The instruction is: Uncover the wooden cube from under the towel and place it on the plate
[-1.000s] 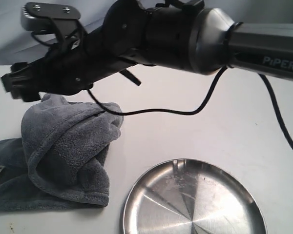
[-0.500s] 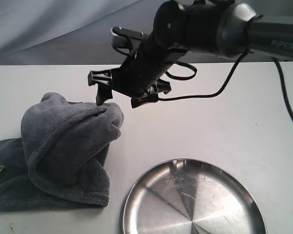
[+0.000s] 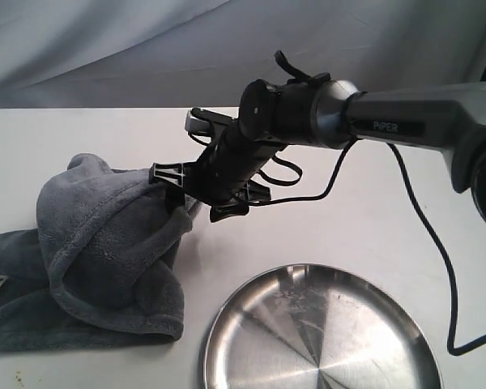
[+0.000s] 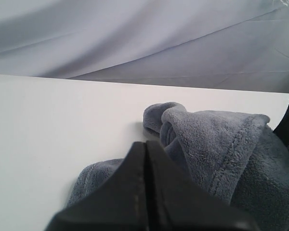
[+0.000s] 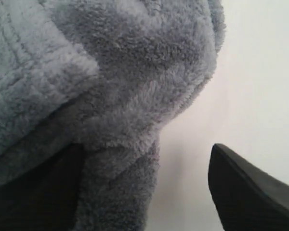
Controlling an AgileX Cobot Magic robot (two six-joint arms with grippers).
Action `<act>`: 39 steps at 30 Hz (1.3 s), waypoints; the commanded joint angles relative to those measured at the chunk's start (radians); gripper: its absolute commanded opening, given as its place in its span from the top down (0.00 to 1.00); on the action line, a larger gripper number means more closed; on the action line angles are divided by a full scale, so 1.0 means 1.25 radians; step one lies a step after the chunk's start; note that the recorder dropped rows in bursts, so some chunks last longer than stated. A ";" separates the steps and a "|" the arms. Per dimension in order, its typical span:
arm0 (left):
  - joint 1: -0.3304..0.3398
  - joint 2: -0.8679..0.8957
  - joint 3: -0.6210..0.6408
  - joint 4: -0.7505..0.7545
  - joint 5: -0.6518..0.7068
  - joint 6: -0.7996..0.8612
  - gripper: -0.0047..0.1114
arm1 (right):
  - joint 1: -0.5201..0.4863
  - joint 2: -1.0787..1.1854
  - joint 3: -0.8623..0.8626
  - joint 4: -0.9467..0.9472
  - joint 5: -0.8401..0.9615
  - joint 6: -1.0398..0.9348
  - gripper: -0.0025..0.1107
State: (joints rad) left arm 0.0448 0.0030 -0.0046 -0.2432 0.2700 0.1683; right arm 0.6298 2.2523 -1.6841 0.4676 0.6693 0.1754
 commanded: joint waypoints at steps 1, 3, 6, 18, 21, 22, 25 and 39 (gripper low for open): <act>-0.006 -0.002 0.004 -0.004 -0.008 -0.008 0.96 | 0.000 0.002 -0.004 0.052 -0.028 0.000 0.51; -0.006 -0.002 0.004 -0.004 -0.008 -0.008 0.96 | 0.000 0.002 -0.004 0.072 -0.029 -0.003 0.61; -0.006 -0.002 0.004 -0.004 -0.008 -0.008 0.96 | 0.000 0.002 -0.004 0.103 -0.029 -0.042 0.77; -0.006 -0.002 0.004 -0.004 -0.008 -0.008 0.96 | 0.000 -0.064 -0.004 0.105 -0.051 -0.097 0.98; -0.006 -0.002 0.004 -0.004 -0.008 -0.008 0.96 | 0.000 -0.097 -0.004 0.116 -0.056 -0.118 0.98; -0.006 -0.002 0.004 -0.004 -0.008 -0.008 0.96 | 0.000 -0.107 -0.004 0.126 -0.057 -0.127 0.98; -0.006 -0.002 0.004 -0.004 -0.008 -0.008 0.96 | 0.001 -0.131 -0.004 0.187 -0.059 -0.194 0.98; -0.006 -0.002 0.004 -0.004 -0.008 -0.008 0.96 | 0.080 -0.142 -0.004 0.522 -0.115 -0.600 0.98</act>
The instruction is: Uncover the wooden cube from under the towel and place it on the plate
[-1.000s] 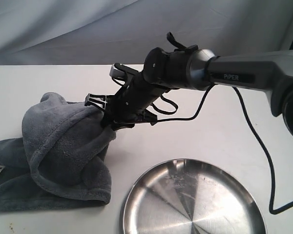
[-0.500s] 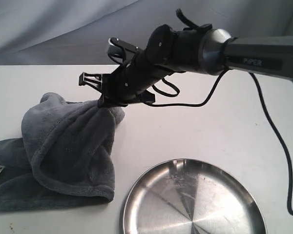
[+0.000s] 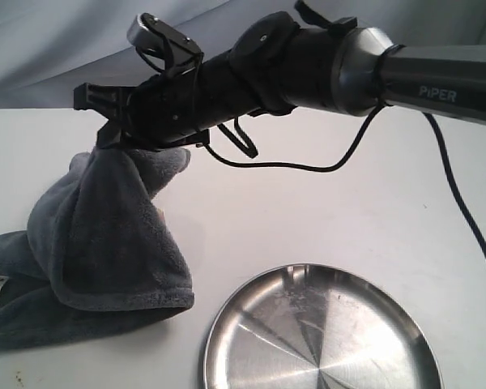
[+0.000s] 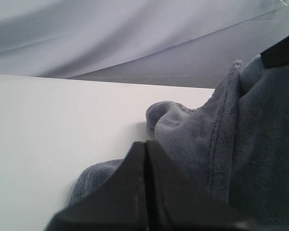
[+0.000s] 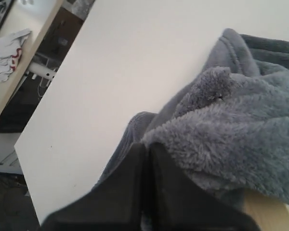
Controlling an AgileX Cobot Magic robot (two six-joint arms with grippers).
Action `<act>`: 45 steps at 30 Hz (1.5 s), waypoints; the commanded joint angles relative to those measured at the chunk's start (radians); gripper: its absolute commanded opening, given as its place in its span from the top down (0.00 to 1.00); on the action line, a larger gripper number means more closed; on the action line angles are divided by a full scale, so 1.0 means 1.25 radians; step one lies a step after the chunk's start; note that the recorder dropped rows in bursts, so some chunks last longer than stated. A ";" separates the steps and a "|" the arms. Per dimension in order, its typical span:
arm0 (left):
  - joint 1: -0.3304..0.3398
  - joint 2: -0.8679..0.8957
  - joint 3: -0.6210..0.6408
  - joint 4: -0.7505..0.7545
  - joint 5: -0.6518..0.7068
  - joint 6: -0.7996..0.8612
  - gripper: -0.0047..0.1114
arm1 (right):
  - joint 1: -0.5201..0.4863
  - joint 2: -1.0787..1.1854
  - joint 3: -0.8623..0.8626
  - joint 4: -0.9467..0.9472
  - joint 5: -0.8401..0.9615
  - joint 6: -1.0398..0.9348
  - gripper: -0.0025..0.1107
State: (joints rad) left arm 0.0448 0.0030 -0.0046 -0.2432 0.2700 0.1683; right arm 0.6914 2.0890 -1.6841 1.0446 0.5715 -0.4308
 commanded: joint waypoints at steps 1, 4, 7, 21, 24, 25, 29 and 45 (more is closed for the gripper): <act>-0.006 -0.002 0.004 -0.004 -0.008 -0.008 0.96 | 0.037 -0.011 -0.004 0.062 -0.046 -0.131 0.98; -0.006 -0.002 0.004 -0.004 -0.008 -0.008 0.96 | 0.056 -0.011 -0.004 0.067 -0.067 -0.179 0.98; -0.006 -0.002 0.004 -0.004 -0.008 -0.008 0.96 | 0.075 -0.011 -0.004 0.067 -0.073 -0.213 0.98; -0.006 -0.002 0.004 -0.004 -0.008 -0.008 0.96 | 0.141 -0.005 -0.004 0.071 -0.020 -0.361 0.98; -0.006 -0.002 0.004 -0.004 -0.008 -0.008 0.96 | 0.153 -0.002 -0.004 0.071 0.007 -0.392 0.98; -0.006 -0.002 0.004 -0.004 -0.008 -0.008 0.96 | 0.158 0.006 -0.004 0.068 0.010 -0.397 0.98; -0.006 -0.002 0.004 -0.004 -0.008 -0.008 0.96 | 0.162 0.032 -0.004 0.043 0.003 -0.394 0.98; -0.006 -0.002 0.004 -0.004 -0.008 -0.008 0.96 | 0.162 0.035 -0.004 -0.005 0.072 -0.280 0.28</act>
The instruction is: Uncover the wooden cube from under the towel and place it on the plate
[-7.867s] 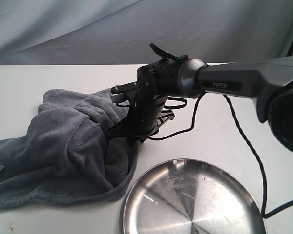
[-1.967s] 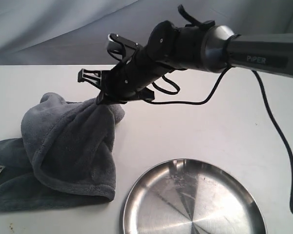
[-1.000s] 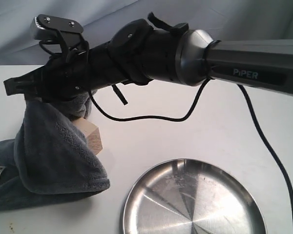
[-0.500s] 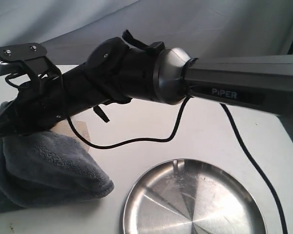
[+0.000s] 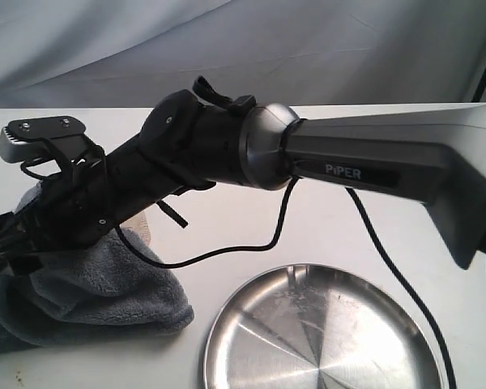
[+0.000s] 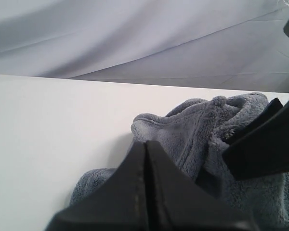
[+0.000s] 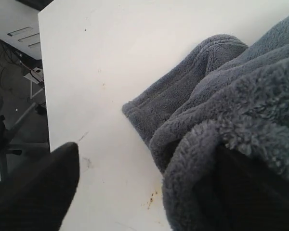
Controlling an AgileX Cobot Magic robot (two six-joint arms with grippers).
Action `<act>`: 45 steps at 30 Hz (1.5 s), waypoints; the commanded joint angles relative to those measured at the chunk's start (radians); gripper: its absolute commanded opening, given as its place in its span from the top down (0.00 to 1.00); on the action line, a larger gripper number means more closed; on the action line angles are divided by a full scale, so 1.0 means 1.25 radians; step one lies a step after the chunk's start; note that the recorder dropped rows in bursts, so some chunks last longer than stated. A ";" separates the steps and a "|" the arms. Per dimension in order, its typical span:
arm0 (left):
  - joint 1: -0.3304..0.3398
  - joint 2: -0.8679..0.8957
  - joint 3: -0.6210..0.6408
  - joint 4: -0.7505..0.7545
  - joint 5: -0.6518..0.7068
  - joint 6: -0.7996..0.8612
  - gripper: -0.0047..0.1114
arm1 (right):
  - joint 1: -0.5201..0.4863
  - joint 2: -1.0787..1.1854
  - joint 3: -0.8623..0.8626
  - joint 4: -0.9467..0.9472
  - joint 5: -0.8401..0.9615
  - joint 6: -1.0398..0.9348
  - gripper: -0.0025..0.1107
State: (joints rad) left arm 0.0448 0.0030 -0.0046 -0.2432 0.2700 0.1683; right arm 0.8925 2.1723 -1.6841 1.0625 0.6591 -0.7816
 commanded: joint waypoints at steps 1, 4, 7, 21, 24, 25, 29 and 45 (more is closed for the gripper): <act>-0.006 -0.002 0.004 -0.004 -0.008 -0.008 0.96 | 0.001 -0.038 -0.004 -0.032 -0.003 0.001 0.25; -0.006 -0.002 0.004 -0.004 -0.008 -0.008 0.96 | 0.001 -0.063 -0.004 -0.094 -0.027 0.001 0.20; -0.006 -0.002 0.004 -0.004 -0.008 -0.008 0.96 | 0.001 -0.082 -0.004 -0.136 -0.029 0.001 0.19; -0.006 -0.002 0.004 -0.004 -0.008 -0.008 0.96 | -0.027 -0.135 -0.004 -0.519 -0.242 0.399 0.18; -0.006 -0.002 0.004 -0.004 -0.008 -0.008 0.96 | -0.061 -0.124 -0.004 -0.601 -0.242 0.536 0.18; -0.006 -0.002 0.004 -0.004 -0.008 -0.008 0.96 | -0.074 -0.120 -0.004 -0.607 -0.233 0.572 0.18; -0.006 -0.002 0.004 -0.004 -0.008 -0.008 0.96 | -0.108 -0.094 -0.004 -0.575 -0.182 0.620 0.18; -0.006 -0.002 0.004 -0.004 -0.008 -0.008 0.96 | -0.090 -0.026 -0.004 -0.373 -0.121 0.607 0.42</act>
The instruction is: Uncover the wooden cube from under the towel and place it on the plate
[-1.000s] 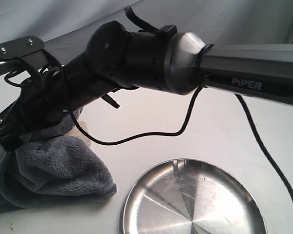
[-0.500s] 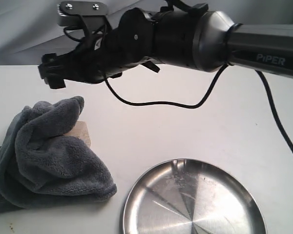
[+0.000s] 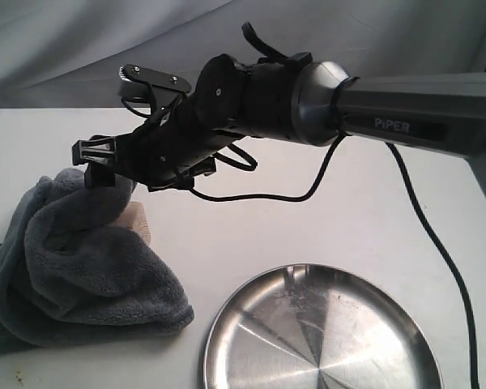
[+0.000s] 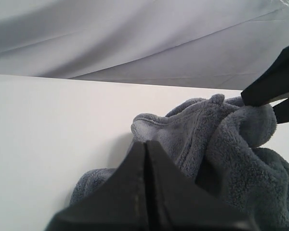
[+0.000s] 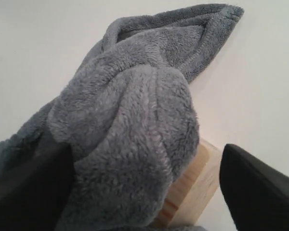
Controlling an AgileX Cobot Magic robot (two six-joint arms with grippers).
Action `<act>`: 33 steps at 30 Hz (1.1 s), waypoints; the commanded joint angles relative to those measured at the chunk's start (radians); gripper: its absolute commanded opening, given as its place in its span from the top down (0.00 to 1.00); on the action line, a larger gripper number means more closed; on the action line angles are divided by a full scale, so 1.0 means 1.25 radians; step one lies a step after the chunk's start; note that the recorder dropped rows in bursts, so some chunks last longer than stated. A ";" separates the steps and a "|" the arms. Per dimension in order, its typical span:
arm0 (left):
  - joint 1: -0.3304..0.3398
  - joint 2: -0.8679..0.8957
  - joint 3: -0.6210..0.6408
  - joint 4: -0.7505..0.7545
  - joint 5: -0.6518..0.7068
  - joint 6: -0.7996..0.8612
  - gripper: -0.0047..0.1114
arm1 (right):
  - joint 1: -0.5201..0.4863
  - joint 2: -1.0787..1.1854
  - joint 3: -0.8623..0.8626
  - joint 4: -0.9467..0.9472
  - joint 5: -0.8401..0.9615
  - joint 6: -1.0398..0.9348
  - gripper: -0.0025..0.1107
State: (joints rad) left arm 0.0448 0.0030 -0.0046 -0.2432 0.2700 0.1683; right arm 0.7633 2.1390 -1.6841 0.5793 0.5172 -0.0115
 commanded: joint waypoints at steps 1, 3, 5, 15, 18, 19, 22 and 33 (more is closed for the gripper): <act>-0.006 -0.002 0.004 -0.004 -0.008 -0.008 0.96 | 0.019 0.000 -0.004 0.013 -0.009 -0.013 0.48; -0.006 -0.002 0.004 -0.004 -0.008 -0.008 0.96 | 0.030 0.000 -0.004 0.013 -0.020 -0.015 0.60; -0.006 -0.002 0.004 -0.004 -0.008 -0.008 0.96 | 0.043 0.000 -0.004 0.013 -0.036 -0.043 0.75; -0.006 -0.002 0.004 -0.004 -0.008 -0.008 0.96 | 0.100 -0.020 -0.004 0.090 -0.070 -0.219 0.98; -0.006 -0.002 0.004 -0.004 -0.008 -0.008 0.96 | 0.116 -0.022 -0.004 0.171 -0.069 -0.293 0.98; -0.006 -0.002 0.004 -0.004 -0.008 -0.008 0.96 | 0.117 -0.022 -0.004 0.191 -0.067 -0.316 0.98; -0.006 -0.002 0.004 -0.004 -0.008 -0.008 0.96 | 0.135 -0.022 -0.004 0.229 -0.065 -0.368 0.98; -0.006 -0.002 0.004 -0.004 -0.008 -0.008 0.96 | 0.195 -0.021 -0.004 0.243 0.001 -0.513 0.98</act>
State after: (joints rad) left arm 0.0448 0.0030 -0.0046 -0.2432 0.2700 0.1683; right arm 0.9927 2.1221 -1.6841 0.8697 0.4868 -0.6013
